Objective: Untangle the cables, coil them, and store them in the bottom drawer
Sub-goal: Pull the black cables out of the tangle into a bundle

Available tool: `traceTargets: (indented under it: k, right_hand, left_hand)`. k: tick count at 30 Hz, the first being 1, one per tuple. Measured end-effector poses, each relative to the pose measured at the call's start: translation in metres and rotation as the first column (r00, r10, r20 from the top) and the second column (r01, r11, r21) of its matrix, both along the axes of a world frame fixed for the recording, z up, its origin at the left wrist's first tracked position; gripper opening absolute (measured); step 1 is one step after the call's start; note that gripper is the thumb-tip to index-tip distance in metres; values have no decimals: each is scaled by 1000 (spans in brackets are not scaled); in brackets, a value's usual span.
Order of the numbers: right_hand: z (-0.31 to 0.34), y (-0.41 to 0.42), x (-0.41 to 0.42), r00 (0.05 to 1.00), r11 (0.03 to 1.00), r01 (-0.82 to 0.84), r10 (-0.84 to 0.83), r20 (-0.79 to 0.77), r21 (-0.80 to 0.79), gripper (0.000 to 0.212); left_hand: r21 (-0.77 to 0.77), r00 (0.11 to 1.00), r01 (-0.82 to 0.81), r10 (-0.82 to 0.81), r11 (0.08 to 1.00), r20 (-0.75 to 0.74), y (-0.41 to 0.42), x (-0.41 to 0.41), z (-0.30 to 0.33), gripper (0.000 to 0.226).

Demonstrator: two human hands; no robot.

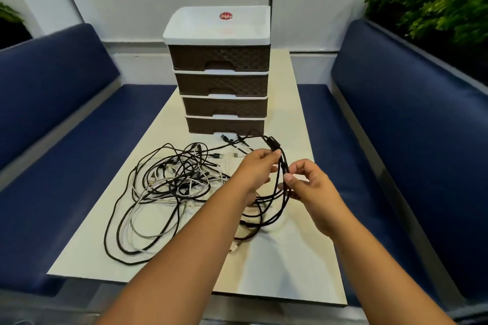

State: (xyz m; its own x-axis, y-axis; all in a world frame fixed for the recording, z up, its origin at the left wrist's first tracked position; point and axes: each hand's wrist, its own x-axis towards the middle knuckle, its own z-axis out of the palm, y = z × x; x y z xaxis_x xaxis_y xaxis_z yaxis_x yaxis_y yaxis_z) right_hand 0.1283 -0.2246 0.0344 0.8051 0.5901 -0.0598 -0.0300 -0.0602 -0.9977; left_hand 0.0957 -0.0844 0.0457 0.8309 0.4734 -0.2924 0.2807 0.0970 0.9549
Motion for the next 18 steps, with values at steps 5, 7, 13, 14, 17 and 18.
traceTargets:
  k: [5, 7, 13, 14, 17, 18]
  right_hand:
    - [8, 18, 5, 977, 1000, 28, -29, -210, -5, 22]
    - [12, 26, 13, 955, 995, 31, -58, -290, -94, 36]
    - [21, 39, 28, 976, 968, 156, -182, -123, -195, 24]
    - [26, 42, 31, 975, 963, 193, -210, -79, -187, 23]
    - [46, 47, 39, 966, 955, 256, -250, 62, -152, 23]
    - [54, 50, 40, 963, 954, 257, -240, 124, -153, 23]
  left_hand:
    - [14, 999, 32, -32, 999, 9, 9, -1, -14, 19]
    - [-6, 999, 42, -42, 999, 19, 17, -6, -19, 20]
    - [69, 984, -45, 56, 997, -167, 67, -23, -47, 22]
    - [139, 969, -36, 69, 990, -237, 77, -25, -51, 19]
    - [535, 921, -39, 238, 844, -307, 99, -27, -46, 23]
    - [637, 934, -97, 291, 765, -207, 105, -26, -38, 33]
